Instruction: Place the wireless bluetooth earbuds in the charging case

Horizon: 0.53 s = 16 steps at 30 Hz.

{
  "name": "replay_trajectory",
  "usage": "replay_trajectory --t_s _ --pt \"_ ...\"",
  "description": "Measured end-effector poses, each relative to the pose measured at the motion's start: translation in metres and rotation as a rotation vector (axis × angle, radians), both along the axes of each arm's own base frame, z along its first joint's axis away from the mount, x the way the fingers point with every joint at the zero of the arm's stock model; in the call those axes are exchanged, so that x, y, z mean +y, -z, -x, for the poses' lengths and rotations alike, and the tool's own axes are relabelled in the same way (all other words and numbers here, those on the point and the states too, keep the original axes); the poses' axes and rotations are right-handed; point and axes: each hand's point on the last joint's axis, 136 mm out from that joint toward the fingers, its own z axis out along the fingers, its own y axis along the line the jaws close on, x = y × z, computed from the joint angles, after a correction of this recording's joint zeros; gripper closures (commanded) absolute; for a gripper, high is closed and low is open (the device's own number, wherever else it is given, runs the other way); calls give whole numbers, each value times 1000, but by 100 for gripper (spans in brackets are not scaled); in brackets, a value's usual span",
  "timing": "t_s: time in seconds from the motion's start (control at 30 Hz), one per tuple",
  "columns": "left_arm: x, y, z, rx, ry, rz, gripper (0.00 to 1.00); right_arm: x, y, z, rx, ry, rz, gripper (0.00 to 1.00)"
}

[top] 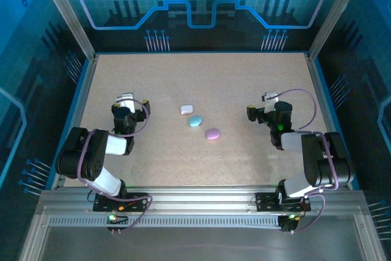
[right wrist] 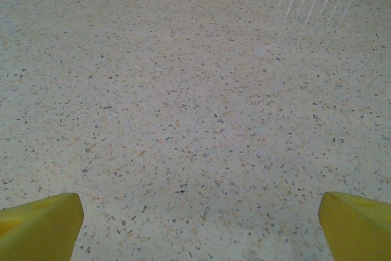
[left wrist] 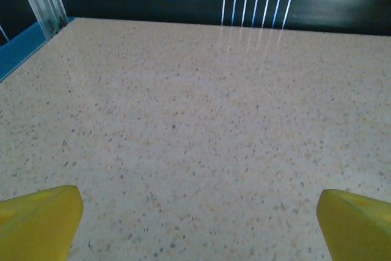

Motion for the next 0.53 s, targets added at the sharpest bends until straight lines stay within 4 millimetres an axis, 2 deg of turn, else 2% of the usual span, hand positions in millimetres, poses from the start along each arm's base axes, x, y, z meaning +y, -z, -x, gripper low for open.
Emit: replay_trajectory --t_s 0.53 --pt "-1 9 3 39 3 3 1 0 0 0 -1 0 0 0"
